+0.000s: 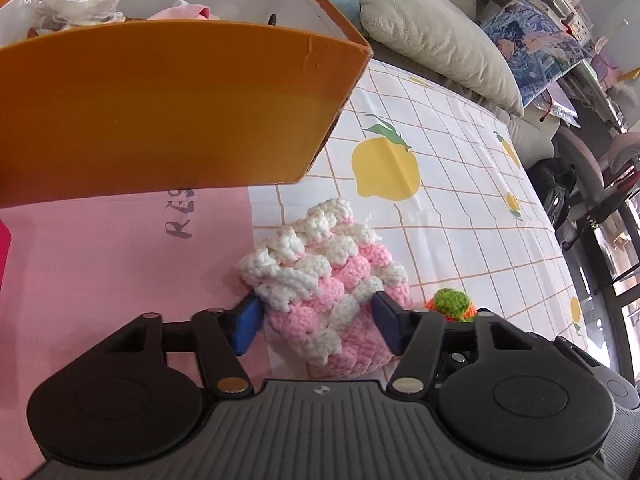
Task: Organize soft objects
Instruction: 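Grasp the pink crocheted pouch with the left tool while the right tool grasps the orange crocheted fruit, then carry the pouch and fruit into the orange box and open both tools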
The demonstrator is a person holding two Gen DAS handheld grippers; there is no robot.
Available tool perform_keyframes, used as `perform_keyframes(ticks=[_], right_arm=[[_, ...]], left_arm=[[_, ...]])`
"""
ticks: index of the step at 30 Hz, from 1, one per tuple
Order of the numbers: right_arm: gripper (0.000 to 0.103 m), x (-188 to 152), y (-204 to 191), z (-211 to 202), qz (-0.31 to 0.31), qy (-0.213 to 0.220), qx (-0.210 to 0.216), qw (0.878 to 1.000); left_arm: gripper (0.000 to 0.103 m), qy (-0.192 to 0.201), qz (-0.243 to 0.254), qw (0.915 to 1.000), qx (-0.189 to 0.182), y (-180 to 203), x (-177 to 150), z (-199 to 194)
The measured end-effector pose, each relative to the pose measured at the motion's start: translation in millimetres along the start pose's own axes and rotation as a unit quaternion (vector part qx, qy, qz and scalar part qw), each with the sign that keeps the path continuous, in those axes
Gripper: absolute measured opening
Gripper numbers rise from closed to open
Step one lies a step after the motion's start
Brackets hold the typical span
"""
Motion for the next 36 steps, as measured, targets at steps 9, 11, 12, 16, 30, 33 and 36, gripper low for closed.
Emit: perform_keyframes(ticks=[9, 11, 12, 16, 30, 33, 36], right_arm=[[0.049, -2, -3, -5, -0.01, 0.008, 0.0, 1.0], [0.049, -1, -6, -11, -0.015, 0.019, 0.001, 1.0], [0.049, 0, -7, -15, -0.02, 0.026, -0.001, 0.999], [0.049, 2, -18, -36, -0.043, 0.052, 0.011, 0.998], [0.049, 87, -88, -90, -0.14, 0.134, 0.071, 0.978], [0.049, 113, -102, -88, -0.157, 0.137, 0.071, 0.975], [0.049, 133, -115, -79, -0.169, 0.129, 0.071, 0.975]], left_arm=[[0.033, 0.038, 0.026, 0.9989, 0.012, -2, -8, -23], [0.032, 0.056, 0.03, 0.9979, 0.009, -6, -11, -38], [0.032, 0.065, 0.033, 0.9973, 0.008, -8, -13, -46], [0.032, 0.109, 0.051, 0.9925, 0.021, -18, -19, -84], [0.032, 0.157, 0.093, 0.9787, 0.093, -56, 27, -173], [0.032, 0.16, 0.099, 0.9764, 0.105, -62, 43, -179], [0.032, 0.156, 0.111, 0.9737, 0.124, -66, 55, -178]])
Point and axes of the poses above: each gripper's, at about its wrist camera, not at the fingertips, and z roughly the way its jaws point, y to its right, x to its top, the point moved 3 cm from there along z, roughly the way its jaws point, and after that the axes turned 10 degrees about -y, right-handed, at the moved point
